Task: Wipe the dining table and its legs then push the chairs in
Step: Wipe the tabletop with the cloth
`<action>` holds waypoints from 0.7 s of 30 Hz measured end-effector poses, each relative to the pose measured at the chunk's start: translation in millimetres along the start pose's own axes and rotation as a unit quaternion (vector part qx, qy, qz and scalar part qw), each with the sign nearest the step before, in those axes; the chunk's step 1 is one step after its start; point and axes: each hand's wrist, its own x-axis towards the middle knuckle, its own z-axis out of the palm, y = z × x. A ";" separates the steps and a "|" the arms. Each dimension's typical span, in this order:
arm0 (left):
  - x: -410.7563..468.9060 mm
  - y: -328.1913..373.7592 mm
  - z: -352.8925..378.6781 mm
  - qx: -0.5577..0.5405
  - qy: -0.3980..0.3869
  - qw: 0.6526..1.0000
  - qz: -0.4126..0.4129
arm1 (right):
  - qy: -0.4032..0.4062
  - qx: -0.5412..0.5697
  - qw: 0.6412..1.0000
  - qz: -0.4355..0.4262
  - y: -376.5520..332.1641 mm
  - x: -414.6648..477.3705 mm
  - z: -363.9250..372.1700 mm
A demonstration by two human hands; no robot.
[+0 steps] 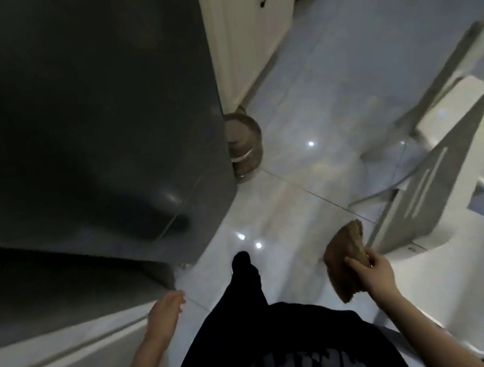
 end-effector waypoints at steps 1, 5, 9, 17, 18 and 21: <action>17.6 24.4 -2.7 0.022 -0.018 1.000 0.013 | 0.025 0.005 1.000 0.019 -4.2 0.4 0.9; 59.8 117.6 -0.4 0.103 -0.057 0.987 0.113 | 0.102 0.036 0.993 0.050 -17.0 -1.5 3.0; 98.5 201.1 19.9 0.182 -0.130 0.962 0.157 | 0.146 0.075 0.981 0.101 -25.0 8.4 11.6; 166.9 282.4 67.9 0.247 -0.184 0.938 0.159 | 0.154 0.127 0.971 0.131 -70.4 72.0 5.4; 174.4 291.1 73.2 0.250 -0.186 0.938 0.151 | 0.145 0.143 0.971 0.129 -81.0 85.4 0.7; 195.8 319.2 89.3 0.235 -0.182 0.946 0.132 | 0.144 0.154 0.971 0.110 -112.8 134.3 -14.9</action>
